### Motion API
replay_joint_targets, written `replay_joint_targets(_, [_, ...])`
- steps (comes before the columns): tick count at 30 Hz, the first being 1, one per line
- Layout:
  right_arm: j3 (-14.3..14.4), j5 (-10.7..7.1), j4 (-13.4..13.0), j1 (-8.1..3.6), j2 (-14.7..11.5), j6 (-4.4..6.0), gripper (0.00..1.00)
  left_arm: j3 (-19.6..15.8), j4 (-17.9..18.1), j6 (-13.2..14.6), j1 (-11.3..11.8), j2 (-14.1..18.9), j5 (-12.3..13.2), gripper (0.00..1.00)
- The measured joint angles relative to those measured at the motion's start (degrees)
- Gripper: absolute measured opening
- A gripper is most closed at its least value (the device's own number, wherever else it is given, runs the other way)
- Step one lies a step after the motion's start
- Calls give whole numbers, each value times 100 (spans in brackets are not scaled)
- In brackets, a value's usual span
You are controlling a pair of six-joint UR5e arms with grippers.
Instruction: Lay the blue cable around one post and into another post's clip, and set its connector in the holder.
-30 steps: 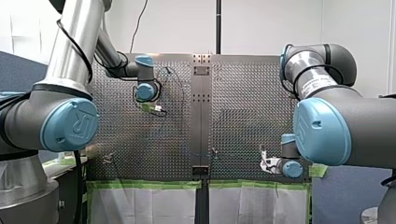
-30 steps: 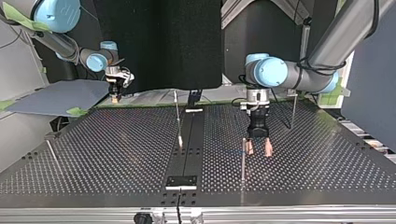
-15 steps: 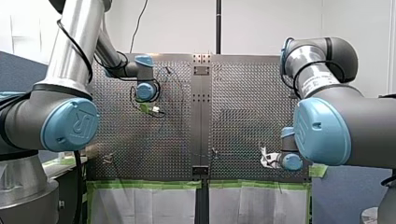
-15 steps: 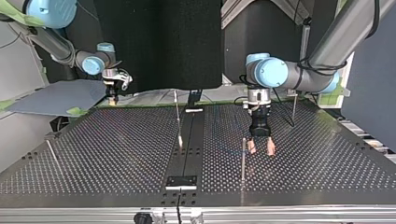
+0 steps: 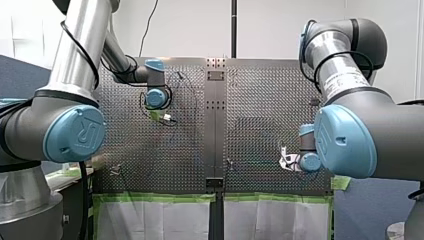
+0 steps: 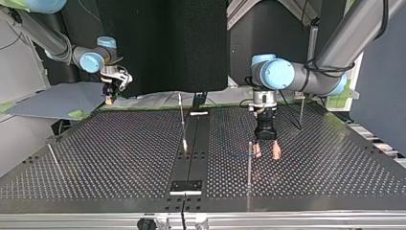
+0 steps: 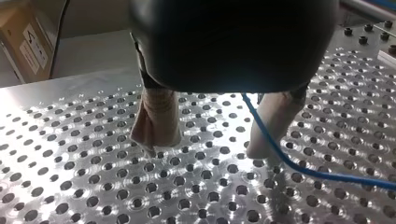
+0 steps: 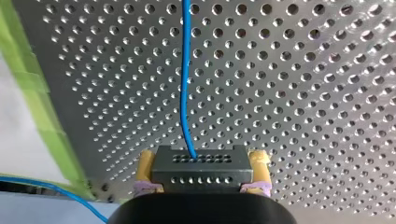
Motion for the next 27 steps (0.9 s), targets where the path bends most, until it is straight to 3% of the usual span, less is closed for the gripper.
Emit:
replay_joint_targets(3, [131,24,169,34,-172,143,19,0,5,4,-6,-1,8,100])
replay_joint_targets(7, [187,8,417,59,-421,219,19,-1,9,11,-7,0,13,100])
replay_joint_targets(10, [193,-75,617,55,-620,261,19,-1,11,17,-14,-1,14,100])
replay_joint_targets(15, [123,-227,949,-5,-952,424,19,0,16,21,-24,-1,14,100])
replay_joint_targets(21, [-167,-327,1305,-37,-1309,462,19,-1,15,18,-29,-1,23,100])
replay_joint_targets(27, [-397,-625,1679,-43,-1683,475,19,1,17,6,-27,0,42,100])
